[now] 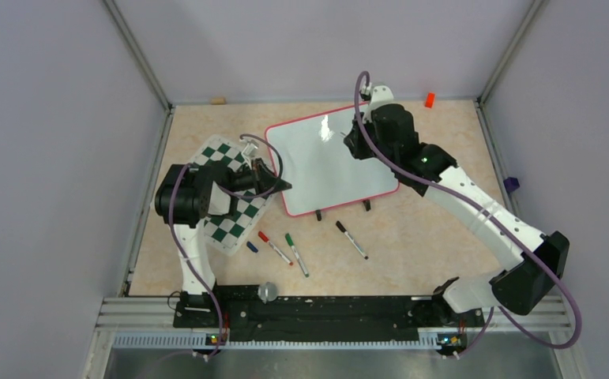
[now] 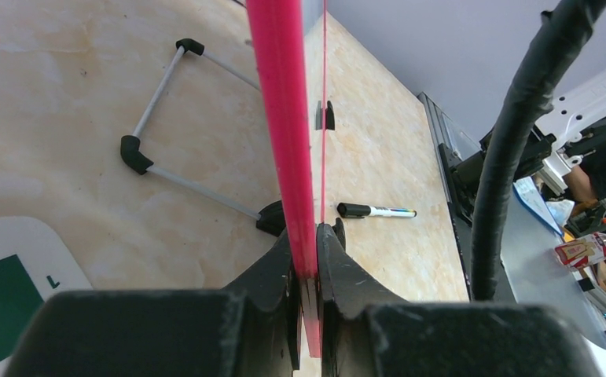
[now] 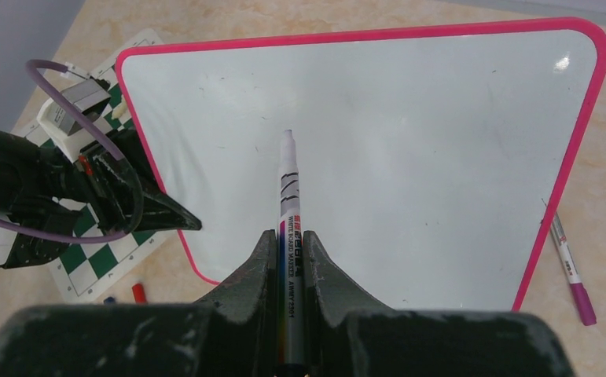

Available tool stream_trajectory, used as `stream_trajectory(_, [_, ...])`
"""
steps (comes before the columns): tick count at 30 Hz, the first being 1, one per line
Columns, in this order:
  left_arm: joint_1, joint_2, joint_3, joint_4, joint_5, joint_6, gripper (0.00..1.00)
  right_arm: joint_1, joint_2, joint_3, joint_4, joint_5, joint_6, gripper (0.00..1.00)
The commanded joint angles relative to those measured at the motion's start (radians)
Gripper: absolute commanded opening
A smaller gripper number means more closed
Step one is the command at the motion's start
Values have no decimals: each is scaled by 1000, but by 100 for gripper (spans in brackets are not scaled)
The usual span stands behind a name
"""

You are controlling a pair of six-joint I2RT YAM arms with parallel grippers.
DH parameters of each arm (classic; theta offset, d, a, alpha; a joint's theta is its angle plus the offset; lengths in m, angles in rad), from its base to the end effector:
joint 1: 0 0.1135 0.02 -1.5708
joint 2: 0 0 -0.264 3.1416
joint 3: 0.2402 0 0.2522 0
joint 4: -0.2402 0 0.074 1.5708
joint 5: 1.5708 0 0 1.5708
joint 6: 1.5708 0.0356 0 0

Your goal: Write a sentence on the whiteboard

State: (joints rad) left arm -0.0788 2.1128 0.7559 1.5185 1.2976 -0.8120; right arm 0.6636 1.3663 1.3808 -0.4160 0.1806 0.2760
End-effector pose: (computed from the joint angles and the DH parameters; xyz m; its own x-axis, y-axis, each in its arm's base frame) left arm 0.3455 -0.0617 0.1265 -0.5926 -0.1496 -0.7915 0.7829 0.1244 -0.6096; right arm 0.2488 0.1864 0.3929 -0.4258 0.0073 -0.9048 -0.3738 0.9092 0.1833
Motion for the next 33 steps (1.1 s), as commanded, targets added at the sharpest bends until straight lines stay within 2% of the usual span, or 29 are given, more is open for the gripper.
stream_trajectory(1, [18,32,5,101,90,122,0,23,7,30,6,20,5,0])
stream_trajectory(5, [49,39,4,101,72,110,0,29,19,38,8,15,3,0])
stream_trajectory(14, [49,66,57,101,108,88,0,35,42,67,6,6,-34,0])
stream_trajectory(33, [43,50,64,101,75,39,0,40,68,101,-20,-42,-81,0])
